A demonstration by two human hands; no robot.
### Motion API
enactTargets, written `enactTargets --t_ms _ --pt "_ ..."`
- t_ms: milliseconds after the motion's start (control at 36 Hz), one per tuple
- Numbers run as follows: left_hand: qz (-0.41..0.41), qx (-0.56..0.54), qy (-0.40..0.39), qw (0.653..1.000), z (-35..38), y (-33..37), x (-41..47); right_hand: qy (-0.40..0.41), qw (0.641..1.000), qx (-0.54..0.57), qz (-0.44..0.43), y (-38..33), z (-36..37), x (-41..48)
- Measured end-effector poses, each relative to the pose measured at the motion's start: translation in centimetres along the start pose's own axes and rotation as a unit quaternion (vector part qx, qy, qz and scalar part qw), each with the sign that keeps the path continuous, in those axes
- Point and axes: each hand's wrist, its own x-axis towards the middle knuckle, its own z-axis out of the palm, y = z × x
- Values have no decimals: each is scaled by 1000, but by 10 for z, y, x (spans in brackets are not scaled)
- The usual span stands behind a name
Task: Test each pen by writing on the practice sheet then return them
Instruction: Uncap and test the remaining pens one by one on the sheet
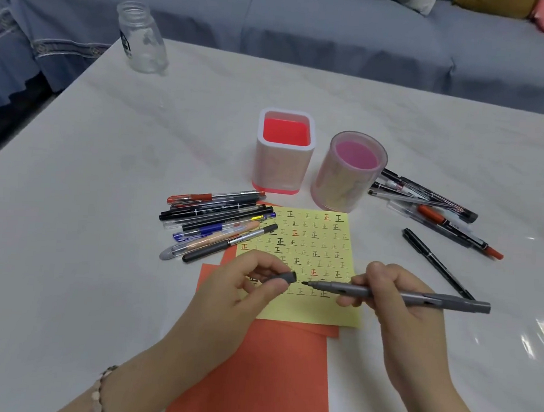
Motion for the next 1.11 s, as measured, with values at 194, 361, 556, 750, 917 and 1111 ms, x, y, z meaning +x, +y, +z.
enactTargets --t_ms 194,361,556,750,917,1111 --pt "6 21 -20 1000 3 5 -1 15 1000 5 2 -3 -3 0" --pt "35 47 -52 997 8 13 -3 -2 1000 -3 13 -4 -3 -1" --pt "55 71 -109 990 19 12 2 2 1000 -11 12 -2 -7 0" --pt "-47 -7 -165 985 36 21 15 -25 999 -33 -4 0 -23 11" --pt "-107 80 -179 975 44 3 20 -166 959 -213 89 18 -38 32" --pt "-75 174 -23 982 28 -8 18 101 846 -521 -47 37 -86 75"
